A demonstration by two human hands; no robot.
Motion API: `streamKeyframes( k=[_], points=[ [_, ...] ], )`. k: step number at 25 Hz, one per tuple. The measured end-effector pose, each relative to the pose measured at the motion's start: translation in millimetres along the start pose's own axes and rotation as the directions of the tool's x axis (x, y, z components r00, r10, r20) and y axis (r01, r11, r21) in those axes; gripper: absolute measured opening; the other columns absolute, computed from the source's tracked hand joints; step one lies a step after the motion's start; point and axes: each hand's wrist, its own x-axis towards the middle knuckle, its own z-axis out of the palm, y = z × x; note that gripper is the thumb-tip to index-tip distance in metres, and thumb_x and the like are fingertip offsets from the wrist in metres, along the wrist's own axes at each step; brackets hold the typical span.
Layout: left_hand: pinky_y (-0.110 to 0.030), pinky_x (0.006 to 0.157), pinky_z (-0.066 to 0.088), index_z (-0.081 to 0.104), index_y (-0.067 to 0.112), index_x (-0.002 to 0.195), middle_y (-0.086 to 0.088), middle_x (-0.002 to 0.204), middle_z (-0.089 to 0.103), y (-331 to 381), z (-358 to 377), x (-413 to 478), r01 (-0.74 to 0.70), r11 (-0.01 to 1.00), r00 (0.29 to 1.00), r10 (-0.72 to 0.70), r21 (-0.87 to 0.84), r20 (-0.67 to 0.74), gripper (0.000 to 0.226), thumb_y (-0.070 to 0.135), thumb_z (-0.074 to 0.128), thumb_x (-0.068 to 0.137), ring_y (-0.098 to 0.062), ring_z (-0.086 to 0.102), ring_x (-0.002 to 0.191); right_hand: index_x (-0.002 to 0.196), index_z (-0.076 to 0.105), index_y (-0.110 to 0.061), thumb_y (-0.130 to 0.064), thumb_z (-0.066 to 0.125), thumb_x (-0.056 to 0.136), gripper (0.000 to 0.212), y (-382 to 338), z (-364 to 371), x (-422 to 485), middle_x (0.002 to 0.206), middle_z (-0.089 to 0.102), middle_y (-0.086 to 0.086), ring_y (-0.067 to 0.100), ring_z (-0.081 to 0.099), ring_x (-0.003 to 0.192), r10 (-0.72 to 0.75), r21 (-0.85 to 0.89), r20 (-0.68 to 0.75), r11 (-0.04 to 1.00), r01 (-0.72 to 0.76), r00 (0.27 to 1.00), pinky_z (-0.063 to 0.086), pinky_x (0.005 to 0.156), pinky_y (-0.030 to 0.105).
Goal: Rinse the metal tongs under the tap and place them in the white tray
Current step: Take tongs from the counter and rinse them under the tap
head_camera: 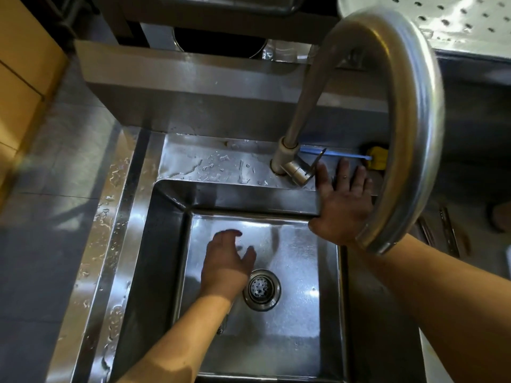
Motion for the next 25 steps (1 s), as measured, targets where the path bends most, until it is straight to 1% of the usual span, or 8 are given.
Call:
streamKeyframes(
  k=[2, 5, 8, 11, 14, 16, 21, 25],
  points=[
    [-0.029, 0.09, 0.043, 0.063, 0.016, 0.12, -0.007, 0.123, 0.062, 33, -18, 9, -0.239, 0.971, 0.964, 0.24, 0.026, -0.117, 0.039, 0.035, 0.071, 0.087, -0.026, 0.055, 0.117, 0.165, -0.007, -0.016, -0.065, 0.061, 0.082, 0.118, -9, 6, -8, 0.171, -0.01, 0.026, 0.057, -0.001, 0.153, -0.071, -0.279, -0.045, 0.959, 0.056, 0.996, 0.002, 0.122, 0.06],
    [-0.041, 0.114, 0.039, 0.061, 0.012, 0.137, -0.016, 0.148, 0.055, 77, -43, 36, -0.505, 0.845, 0.829, 0.532, 0.175, -0.173, 0.058, 0.034, 0.068, 0.085, -0.033, 0.045, 0.139, 0.166, -0.003, -0.018, -0.071, 0.06, 0.072, 0.125, -15, 0, -13, 0.17, -0.009, 0.028, 0.062, -0.001, 0.15, -0.104, -0.277, -0.077, 0.958, 0.079, 0.992, 0.003, 0.12, 0.069],
    [-0.046, 0.129, 0.01, 0.025, 0.018, 0.164, -0.016, 0.174, 0.013, 95, -49, 65, -0.47, 0.765, 0.878, 0.456, 0.44, 0.145, 0.09, 0.042, 0.068, 0.089, -0.036, 0.007, 0.16, 0.164, -0.013, -0.026, -0.074, 0.044, 0.066, 0.123, -20, -13, -19, 0.168, -0.018, 0.028, 0.06, -0.012, 0.151, -0.132, -0.177, -0.055, 0.977, 0.12, 0.99, 0.003, 0.123, 0.069],
    [-0.051, 0.129, 0.002, 0.003, 0.018, 0.167, -0.017, 0.175, -0.004, 85, -38, 71, -0.474, 0.649, 0.873, 0.435, 0.595, 0.221, 0.104, 0.057, 0.06, 0.09, -0.04, -0.005, 0.16, 0.163, -0.019, -0.024, -0.075, 0.038, 0.065, 0.124, -23, -29, -30, 0.168, -0.021, 0.028, 0.057, -0.01, 0.153, -0.171, -0.13, 0.019, 0.976, 0.172, 0.985, 0.013, 0.123, 0.065],
    [-0.054, 0.129, 0.003, 0.0, 0.016, 0.167, -0.021, 0.174, -0.003, 82, -36, 72, -0.481, 0.623, 0.868, 0.44, 0.618, 0.232, 0.103, 0.055, 0.055, 0.089, -0.044, -0.005, 0.159, 0.163, -0.015, -0.022, -0.069, 0.052, 0.084, 0.114, -25, -47, -43, 0.169, -0.018, 0.027, 0.056, -0.007, 0.153, -0.17, -0.151, 0.057, 0.973, 0.177, 0.984, 0.006, 0.125, 0.064],
    [-0.057, 0.128, 0.004, 0.002, 0.016, 0.167, -0.022, 0.174, -0.007, 83, -36, 75, -0.496, 0.545, 0.86, 0.414, 0.675, 0.298, 0.099, 0.055, 0.047, 0.089, -0.046, -0.011, 0.158, 0.165, -0.006, -0.019, -0.046, 0.064, 0.093, 0.103, -23, -62, -53, 0.17, -0.014, 0.025, 0.05, -0.011, 0.155, -0.131, 0.044, 0.039, 0.991, 0.13, 0.991, 0.0, 0.127, 0.057],
    [-0.056, 0.128, 0.004, 0.011, 0.012, 0.167, -0.022, 0.174, -0.003, 86, -42, 72, -0.514, 0.56, 0.853, 0.412, 0.65, 0.32, 0.099, 0.055, 0.051, 0.087, -0.045, -0.01, 0.159, 0.149, 0.051, -0.026, -0.033, 0.058, 0.095, 0.055, -7, -21, -144, 0.149, 0.055, 0.006, 0.027, 0.05, 0.134, -0.124, 0.348, -0.054, 0.928, 0.135, 0.991, 0.044, 0.106, 0.035],
    [-0.053, 0.126, 0.012, 0.029, 0.014, 0.162, -0.019, 0.172, 0.017, 95, -48, 66, -0.504, 0.6, 0.858, 0.432, 0.621, 0.279, 0.092, 0.043, 0.061, 0.081, -0.042, -0.001, 0.16, 0.124, 0.071, -0.025, -0.029, 0.066, 0.09, 0.034, 28, 6, -200, 0.116, 0.071, -0.001, 0.019, 0.064, 0.106, 0.034, 0.305, -0.139, 0.952, 0.01, 0.99, 0.054, 0.088, 0.031]
  ],
)
